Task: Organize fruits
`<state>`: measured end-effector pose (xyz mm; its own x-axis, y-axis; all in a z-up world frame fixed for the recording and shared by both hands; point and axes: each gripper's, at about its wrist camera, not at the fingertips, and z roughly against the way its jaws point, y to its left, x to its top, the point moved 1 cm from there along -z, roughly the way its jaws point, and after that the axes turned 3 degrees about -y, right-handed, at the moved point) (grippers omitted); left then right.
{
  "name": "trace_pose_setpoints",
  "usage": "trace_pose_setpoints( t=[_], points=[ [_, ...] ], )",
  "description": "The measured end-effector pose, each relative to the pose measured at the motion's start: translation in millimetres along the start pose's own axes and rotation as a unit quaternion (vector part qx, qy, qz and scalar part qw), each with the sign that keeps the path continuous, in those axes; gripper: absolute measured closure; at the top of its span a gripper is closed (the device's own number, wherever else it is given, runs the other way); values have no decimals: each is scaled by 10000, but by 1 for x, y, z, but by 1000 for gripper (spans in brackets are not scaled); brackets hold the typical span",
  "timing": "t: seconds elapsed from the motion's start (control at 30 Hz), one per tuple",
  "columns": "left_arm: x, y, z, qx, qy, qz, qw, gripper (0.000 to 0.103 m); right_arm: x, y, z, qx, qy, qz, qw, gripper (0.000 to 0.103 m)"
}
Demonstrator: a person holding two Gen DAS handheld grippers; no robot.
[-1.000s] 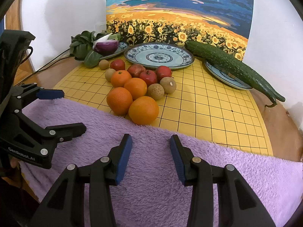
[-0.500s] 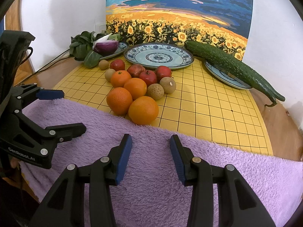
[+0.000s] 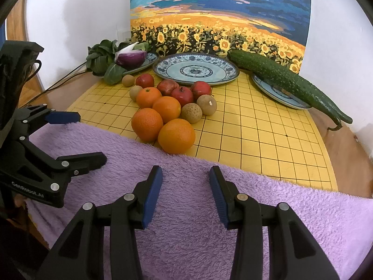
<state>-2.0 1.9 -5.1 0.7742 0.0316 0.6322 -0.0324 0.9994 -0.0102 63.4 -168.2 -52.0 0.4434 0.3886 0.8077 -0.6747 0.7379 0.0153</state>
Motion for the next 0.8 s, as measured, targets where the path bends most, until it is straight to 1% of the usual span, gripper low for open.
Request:
trace_pose_setpoints(
  t=[0.8],
  points=[
    [-1, -1, 1, -10, 0, -5, 10000, 0, -1, -1, 1, -3, -41, -42, 10000, 59]
  ],
)
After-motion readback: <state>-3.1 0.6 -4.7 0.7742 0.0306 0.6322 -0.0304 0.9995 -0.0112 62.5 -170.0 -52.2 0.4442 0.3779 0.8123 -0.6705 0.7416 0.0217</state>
